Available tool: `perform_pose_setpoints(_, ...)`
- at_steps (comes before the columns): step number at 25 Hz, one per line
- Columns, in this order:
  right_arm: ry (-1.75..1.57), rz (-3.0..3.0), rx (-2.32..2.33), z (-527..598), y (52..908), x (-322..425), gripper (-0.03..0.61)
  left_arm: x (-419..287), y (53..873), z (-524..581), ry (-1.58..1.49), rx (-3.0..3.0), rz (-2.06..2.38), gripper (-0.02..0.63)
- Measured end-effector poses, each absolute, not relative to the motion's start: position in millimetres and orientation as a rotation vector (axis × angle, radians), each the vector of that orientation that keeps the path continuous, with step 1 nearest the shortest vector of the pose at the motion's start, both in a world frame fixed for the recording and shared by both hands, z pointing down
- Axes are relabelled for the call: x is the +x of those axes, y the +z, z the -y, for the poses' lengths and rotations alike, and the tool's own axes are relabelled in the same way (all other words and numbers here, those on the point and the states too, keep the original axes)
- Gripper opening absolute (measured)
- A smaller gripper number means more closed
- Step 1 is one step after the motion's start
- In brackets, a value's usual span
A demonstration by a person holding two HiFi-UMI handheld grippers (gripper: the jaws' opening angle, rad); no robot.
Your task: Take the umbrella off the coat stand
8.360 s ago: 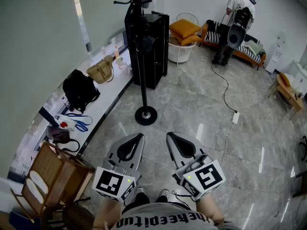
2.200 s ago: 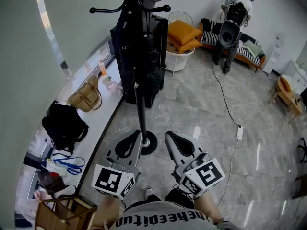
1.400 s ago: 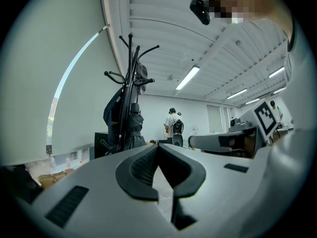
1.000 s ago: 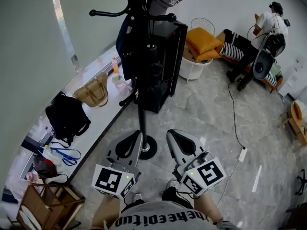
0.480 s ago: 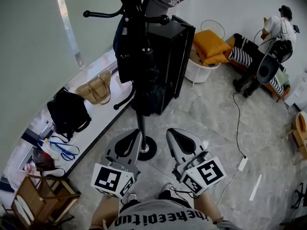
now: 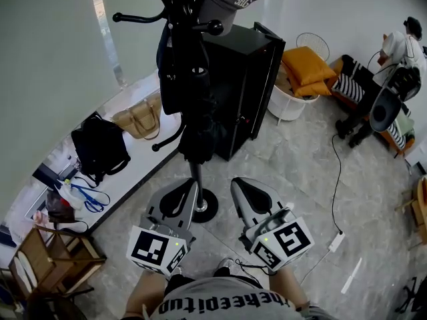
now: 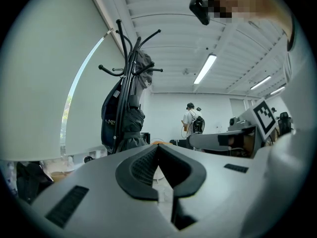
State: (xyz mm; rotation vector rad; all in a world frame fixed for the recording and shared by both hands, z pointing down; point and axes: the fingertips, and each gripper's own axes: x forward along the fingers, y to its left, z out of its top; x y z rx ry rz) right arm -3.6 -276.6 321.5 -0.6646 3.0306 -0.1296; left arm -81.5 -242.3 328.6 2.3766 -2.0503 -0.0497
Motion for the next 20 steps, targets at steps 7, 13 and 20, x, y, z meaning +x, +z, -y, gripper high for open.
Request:
perform_pose_setpoints(7, -0.147, -3.049, -0.574, 292.4, 324.0, 7.7, 0.011, -67.8, 330.6, 253.3, -0.037, 2.311, 2.127, 0.015)
perform_pose_setpoints(13, -0.145, -3.061, -0.503, 300.3, 324.5, 17.9, 0.011, -58.0, 329.0, 257.7, -0.054, 2.248, 2.183, 0.015)
perform_pose_setpoints(20, -0.141, -3.078, -0.448, 313.8, 321.8, 25.4, 0.011, -46.8, 324.6, 263.2, -0.029, 2.213, 2.235, 0.015)
